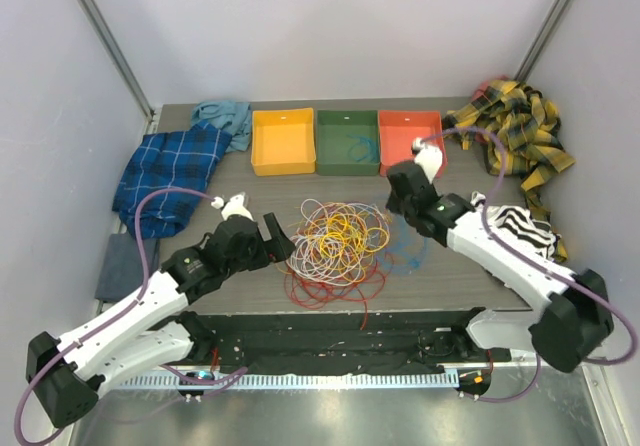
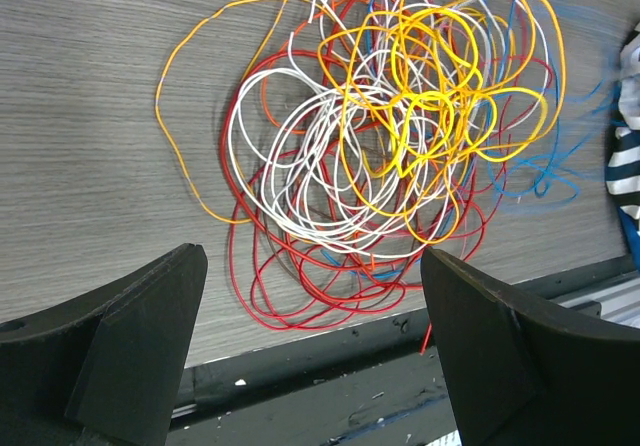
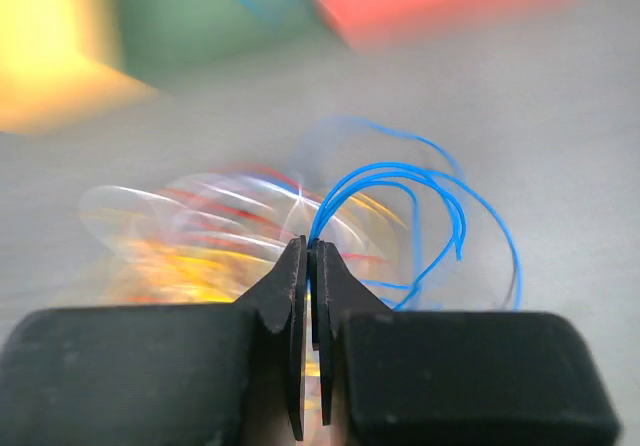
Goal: Untangle the cables
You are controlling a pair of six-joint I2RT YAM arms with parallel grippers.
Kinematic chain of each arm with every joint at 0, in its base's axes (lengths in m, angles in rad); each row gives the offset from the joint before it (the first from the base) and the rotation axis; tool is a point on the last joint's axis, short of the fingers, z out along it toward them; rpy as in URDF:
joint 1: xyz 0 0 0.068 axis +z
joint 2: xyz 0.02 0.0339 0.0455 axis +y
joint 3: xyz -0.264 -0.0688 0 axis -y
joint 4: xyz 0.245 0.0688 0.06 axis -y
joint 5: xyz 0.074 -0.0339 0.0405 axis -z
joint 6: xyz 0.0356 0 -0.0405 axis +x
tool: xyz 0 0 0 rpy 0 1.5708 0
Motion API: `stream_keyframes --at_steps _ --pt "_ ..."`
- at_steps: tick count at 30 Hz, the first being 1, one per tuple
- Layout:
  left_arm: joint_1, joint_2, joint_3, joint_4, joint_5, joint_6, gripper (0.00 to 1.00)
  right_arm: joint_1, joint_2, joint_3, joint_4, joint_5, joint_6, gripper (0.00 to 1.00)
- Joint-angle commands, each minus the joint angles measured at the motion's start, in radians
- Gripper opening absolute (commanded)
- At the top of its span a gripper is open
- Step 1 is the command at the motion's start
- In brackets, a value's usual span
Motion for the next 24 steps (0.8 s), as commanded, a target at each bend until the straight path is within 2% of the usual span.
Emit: stream_keyframes --at_steps 1,3,4,11,15,21,24 --pt "0.0 0.008 0.053 0.034 -0.031 0.025 0.94 0.064 -0.118 0.275 -0.045 0.08 -0.059 0.01" --pt "-0.002 0.002 0.066 0.037 -0.042 0.033 0.94 0.075 -0.127 0.371 -0.054 0.048 -0.081 0.01" --pt "-0.002 -0.002 0.083 0.037 -0.048 0.041 0.94 0.076 -0.13 0.409 -0.049 -0.016 -0.087 0.01" --pt "-0.002 -0.059 0.166 0.09 -0.077 0.134 0.95 0.102 -0.138 0.487 0.038 -0.326 -0.078 0.01" --pt "-0.002 -0.082 0.194 0.198 -0.051 0.191 0.96 0.141 -0.109 0.541 0.026 -0.391 -0.081 0.01" --pt "-0.002 -0.056 0.222 0.265 0.019 0.216 0.98 0.193 -0.147 0.463 0.056 -0.416 -0.067 0.01" --pt "-0.002 -0.039 0.205 0.35 0.071 0.217 0.99 0.207 -0.163 0.425 0.073 -0.428 -0.055 0.01"
